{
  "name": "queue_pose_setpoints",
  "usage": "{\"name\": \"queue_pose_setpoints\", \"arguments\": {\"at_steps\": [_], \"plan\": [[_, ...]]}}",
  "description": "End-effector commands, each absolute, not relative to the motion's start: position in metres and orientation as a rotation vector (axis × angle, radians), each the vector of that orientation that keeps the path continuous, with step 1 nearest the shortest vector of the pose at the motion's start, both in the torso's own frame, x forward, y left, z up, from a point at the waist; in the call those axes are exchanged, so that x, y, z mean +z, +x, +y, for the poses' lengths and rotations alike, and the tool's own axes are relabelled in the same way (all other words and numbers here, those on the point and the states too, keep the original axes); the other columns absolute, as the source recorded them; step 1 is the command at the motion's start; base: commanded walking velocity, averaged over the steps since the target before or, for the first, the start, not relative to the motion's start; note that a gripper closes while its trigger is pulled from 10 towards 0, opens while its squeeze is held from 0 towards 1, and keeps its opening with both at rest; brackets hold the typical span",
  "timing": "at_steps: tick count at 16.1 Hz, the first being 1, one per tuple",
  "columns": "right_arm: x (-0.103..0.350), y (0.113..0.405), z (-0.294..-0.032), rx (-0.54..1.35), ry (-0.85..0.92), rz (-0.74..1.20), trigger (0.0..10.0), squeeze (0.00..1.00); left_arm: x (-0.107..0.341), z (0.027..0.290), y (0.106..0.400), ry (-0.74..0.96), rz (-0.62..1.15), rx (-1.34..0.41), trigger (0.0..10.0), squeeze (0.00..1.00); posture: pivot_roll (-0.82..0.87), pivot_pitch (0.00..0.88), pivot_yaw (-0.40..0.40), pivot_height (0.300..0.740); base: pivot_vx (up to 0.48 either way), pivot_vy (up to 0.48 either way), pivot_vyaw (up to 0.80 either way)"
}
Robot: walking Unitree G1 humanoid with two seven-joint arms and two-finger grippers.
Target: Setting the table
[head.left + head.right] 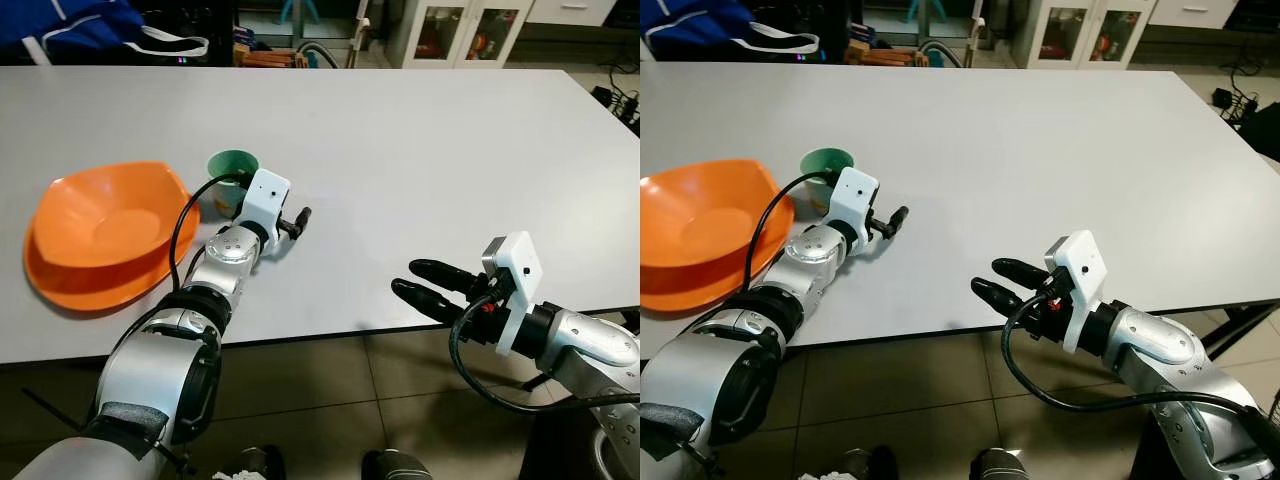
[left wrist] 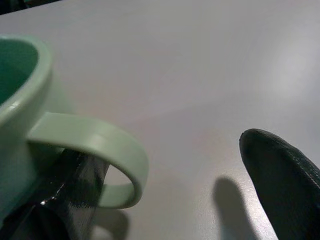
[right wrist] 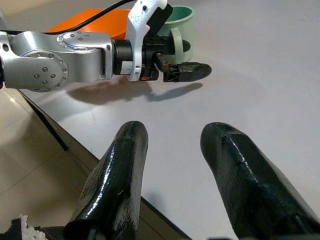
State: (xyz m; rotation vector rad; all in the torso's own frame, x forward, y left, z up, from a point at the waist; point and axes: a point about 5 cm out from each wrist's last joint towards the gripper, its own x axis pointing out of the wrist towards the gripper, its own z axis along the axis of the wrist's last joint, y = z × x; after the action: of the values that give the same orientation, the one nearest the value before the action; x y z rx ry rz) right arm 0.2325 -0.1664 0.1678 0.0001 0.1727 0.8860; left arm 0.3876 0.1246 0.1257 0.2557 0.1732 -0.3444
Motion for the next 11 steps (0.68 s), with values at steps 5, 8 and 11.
{"name": "queue_pose_setpoints", "arguments": {"at_steps": [5, 8, 11], "plan": [[0.163, 0.232, -0.167, 0.876, -0.003, 0.183, 10.0, 0.0, 0.137, 0.113, 0.39, 0.282, 0.125, -0.379, 10.0, 0.0, -0.34, 0.049, -0.016, 0.74, 0.0, 0.0, 0.0], [0.161, 0.232, -0.166, 0.877, -0.001, 0.185, 10.0, 0.0, 0.133, 0.111, 0.389, 0.251, 0.159, -0.39, 10.0, 0.0, -0.33, 0.047, -0.009, 0.74, 0.0, 0.0, 0.0], [0.161, 0.234, -0.165, 0.877, -0.003, 0.182, 10.0, 0.0, 0.126, 0.114, 0.388, 0.257, 0.229, -0.372, 10.0, 0.0, -0.32, 0.044, -0.011, 0.74, 0.0, 0.0, 0.0]]}}
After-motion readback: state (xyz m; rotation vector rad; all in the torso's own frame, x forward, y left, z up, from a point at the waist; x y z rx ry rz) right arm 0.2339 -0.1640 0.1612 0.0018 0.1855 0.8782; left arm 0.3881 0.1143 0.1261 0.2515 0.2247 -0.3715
